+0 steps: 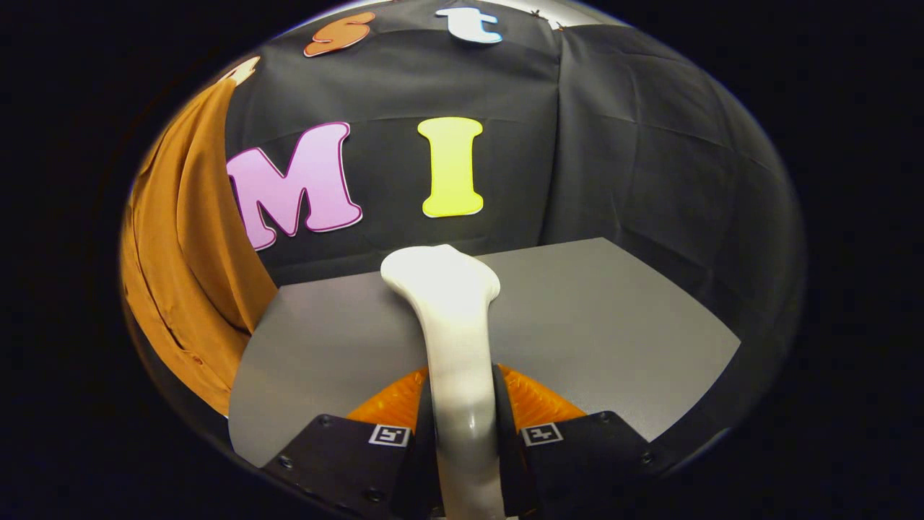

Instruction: Iron the clothes twice with a garment steamer, once on the left side and once on the right side.

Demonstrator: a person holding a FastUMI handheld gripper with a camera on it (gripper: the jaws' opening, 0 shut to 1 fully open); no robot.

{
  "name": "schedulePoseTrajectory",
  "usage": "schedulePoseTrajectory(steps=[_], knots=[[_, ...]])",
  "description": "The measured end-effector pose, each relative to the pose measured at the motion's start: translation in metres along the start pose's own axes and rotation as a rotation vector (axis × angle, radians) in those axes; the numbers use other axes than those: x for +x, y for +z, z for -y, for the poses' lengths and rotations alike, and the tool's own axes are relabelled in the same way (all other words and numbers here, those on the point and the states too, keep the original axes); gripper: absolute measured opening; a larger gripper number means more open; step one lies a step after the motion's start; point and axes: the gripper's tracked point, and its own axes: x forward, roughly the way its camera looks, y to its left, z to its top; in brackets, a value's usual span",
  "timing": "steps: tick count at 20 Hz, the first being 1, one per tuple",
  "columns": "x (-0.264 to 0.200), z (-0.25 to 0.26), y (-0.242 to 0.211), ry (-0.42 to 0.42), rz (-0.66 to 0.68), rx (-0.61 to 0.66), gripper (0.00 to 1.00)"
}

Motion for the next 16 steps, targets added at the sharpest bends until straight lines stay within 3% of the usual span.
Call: schedulePoseTrajectory(steps=[8,16], knots=[[-0.057,-0.007,0.037,-0.010,0.160,0.042,0.41],[-0.128,-0.100,0.069,0.061,0.329,0.021,0.40]])
